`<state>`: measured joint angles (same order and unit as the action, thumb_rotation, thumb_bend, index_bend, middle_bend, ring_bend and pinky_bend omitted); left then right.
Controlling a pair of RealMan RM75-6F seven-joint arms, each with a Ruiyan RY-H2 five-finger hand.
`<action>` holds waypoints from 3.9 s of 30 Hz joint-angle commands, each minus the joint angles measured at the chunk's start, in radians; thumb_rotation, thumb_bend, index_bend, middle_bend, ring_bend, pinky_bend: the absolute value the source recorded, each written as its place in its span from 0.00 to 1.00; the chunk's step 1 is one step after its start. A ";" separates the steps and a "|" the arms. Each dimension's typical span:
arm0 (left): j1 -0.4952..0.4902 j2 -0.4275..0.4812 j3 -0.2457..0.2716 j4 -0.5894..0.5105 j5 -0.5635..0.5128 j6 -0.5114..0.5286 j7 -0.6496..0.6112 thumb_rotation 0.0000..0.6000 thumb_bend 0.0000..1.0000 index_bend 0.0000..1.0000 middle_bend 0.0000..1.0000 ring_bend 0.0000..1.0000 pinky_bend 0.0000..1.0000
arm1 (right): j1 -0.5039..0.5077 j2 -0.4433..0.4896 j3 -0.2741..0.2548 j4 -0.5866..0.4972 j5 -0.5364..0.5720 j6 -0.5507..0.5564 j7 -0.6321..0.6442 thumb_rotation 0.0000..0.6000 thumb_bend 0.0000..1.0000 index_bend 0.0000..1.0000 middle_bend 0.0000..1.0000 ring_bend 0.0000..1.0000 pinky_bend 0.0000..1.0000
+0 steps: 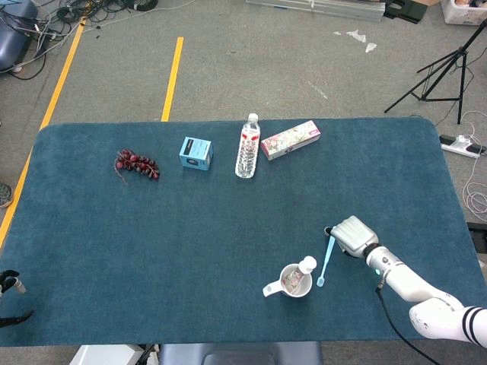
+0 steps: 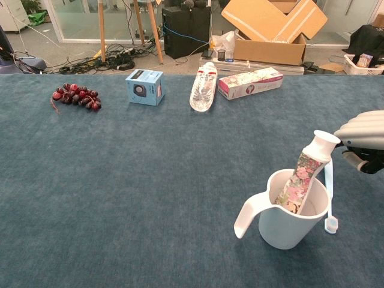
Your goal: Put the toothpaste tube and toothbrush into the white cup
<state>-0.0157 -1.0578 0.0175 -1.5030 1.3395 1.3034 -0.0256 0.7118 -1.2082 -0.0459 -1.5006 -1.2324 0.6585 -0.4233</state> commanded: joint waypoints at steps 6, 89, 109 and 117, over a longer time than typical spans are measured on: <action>0.000 0.000 0.000 0.001 0.000 -0.001 -0.001 1.00 0.00 0.49 0.27 0.21 0.29 | 0.001 -0.008 -0.011 0.017 0.001 -0.006 0.012 1.00 0.77 0.29 1.00 0.88 0.91; -0.004 -0.003 0.001 0.002 -0.008 -0.013 0.004 1.00 0.00 0.49 0.27 0.21 0.29 | -0.147 -0.175 -0.123 0.356 -0.540 0.423 0.393 1.00 0.12 0.46 0.00 0.00 0.11; -0.003 -0.001 0.001 0.002 -0.009 -0.014 0.001 1.00 0.00 0.49 0.27 0.21 0.29 | -0.130 -0.201 -0.121 0.359 -0.528 0.377 0.396 1.00 0.21 0.46 0.00 0.00 0.11; -0.003 -0.001 0.001 0.002 -0.009 -0.013 0.001 1.00 0.00 0.49 0.27 0.21 0.29 | -0.132 -0.206 -0.123 0.363 -0.526 0.375 0.395 1.00 0.21 0.46 0.00 0.00 0.11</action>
<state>-0.0188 -1.0591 0.0186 -1.5007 1.3305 1.2902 -0.0245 0.5803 -1.4137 -0.1684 -1.1376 -1.7581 1.0331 -0.0284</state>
